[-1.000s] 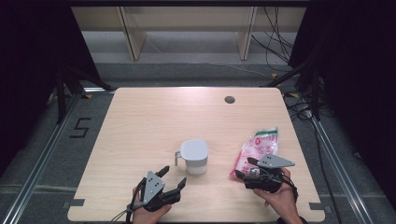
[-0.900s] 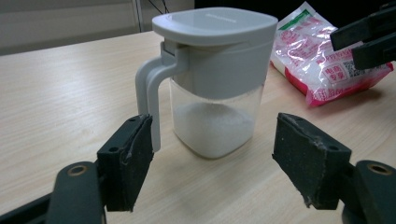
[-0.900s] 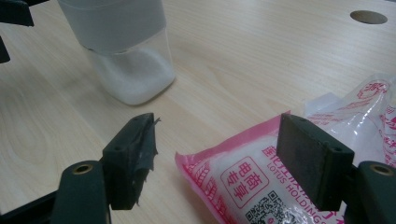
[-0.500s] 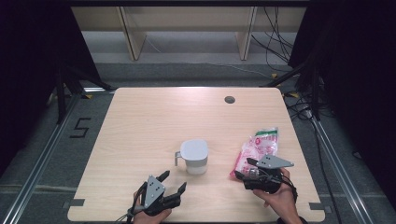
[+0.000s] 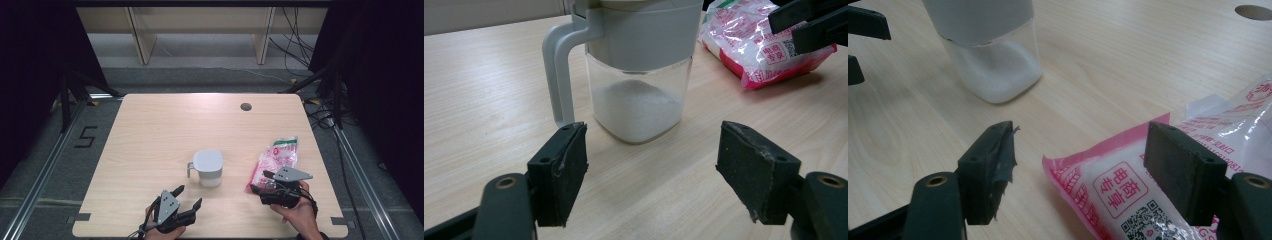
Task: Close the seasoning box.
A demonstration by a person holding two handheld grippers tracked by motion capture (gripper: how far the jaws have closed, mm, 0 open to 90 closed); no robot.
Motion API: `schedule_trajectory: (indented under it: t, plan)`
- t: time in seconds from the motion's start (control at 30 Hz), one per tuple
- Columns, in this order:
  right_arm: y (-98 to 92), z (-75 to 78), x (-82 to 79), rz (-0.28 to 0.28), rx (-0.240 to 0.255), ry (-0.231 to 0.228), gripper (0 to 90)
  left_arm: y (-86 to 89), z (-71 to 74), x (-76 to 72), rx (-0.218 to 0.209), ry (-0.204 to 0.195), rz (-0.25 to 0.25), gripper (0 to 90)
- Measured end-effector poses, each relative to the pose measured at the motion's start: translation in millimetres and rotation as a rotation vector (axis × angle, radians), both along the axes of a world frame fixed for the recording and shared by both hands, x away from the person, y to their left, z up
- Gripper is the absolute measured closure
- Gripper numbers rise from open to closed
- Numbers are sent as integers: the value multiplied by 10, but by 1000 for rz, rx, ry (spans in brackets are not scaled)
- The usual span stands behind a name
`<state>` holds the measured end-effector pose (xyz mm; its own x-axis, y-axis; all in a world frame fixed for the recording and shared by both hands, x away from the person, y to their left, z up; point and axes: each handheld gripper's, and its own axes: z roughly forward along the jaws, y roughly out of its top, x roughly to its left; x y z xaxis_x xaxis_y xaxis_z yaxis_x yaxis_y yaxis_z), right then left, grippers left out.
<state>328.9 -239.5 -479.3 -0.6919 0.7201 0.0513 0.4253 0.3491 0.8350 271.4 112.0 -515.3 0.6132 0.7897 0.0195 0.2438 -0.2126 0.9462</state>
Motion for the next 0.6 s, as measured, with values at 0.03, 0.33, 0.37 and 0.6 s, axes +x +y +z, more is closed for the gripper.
schedule_trajectory:
  t: [0.03,0.33,0.37,0.6]
  plan:
    - [2,3,-4,1,0,10,295,-8,-11,9,-23,-6,3,276]
    - [9,-3,3,17,-2,11,295,3,-2,6,-6,-6,-7,275]
    - [9,-4,3,17,-2,12,295,1,-5,7,-7,-6,-8,276]
    - [5,-6,8,17,-12,-1,295,-3,-18,21,-8,-3,-9,276]
